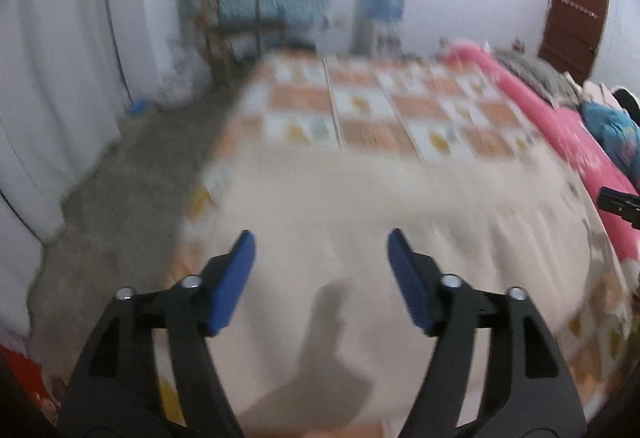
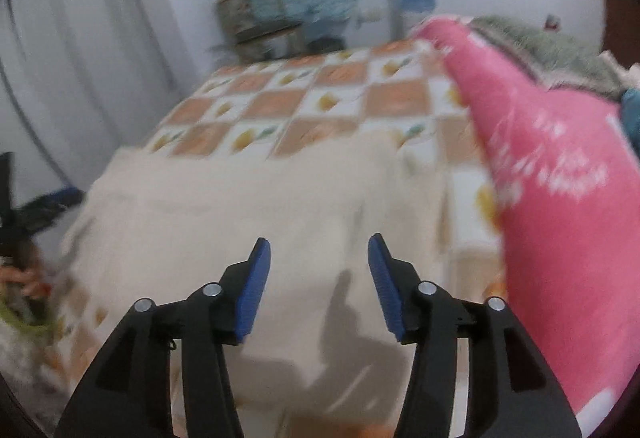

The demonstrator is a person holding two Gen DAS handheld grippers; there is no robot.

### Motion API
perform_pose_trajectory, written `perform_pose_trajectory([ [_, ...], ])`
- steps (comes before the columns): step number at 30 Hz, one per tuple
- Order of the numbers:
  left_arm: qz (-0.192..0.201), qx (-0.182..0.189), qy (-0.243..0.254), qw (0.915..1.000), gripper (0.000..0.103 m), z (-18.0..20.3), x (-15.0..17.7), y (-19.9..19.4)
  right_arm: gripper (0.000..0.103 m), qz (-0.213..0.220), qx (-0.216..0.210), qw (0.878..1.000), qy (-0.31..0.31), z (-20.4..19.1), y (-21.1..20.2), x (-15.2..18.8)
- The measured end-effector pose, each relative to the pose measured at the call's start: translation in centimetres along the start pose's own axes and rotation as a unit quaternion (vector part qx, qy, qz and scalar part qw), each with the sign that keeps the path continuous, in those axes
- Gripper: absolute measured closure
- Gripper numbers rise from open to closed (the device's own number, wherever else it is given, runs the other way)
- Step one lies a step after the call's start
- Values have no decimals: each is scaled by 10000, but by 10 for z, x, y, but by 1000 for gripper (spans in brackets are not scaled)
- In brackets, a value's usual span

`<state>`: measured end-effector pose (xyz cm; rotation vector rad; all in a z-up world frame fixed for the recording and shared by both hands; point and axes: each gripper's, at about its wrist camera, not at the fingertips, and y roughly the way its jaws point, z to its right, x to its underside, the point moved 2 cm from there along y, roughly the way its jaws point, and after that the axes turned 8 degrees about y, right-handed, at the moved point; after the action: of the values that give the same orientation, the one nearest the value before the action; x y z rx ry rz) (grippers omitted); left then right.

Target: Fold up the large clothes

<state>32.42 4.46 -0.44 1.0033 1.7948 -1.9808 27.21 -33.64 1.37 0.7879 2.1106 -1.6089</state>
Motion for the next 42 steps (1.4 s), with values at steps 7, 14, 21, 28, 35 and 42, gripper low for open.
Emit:
perform_pose_trajectory([
  [7,-502,-182,-542,9971,21,-10,52,-5,45,-343,789,9937,724,32,-8,53],
  [14,104,-226,-594,9979,18,15,79,-90,35,37,743,9916,1058,15,-64,99],
  [21,366,-375,-554,9971,8,57,83,-135,18,447,795,9932,728,-41,-100,125],
  [28,480,-462,-418,9969,8,90,86,-160,7,1270,1118,9853,227,-81,-139,122],
  [35,338,-1167,-426,9917,8,106,87,-166,7,1557,1456,9770,108,-105,-145,120],
  [42,450,-1298,-278,9901,8,118,83,-176,7,1343,1334,9816,239,-118,-139,120],
])
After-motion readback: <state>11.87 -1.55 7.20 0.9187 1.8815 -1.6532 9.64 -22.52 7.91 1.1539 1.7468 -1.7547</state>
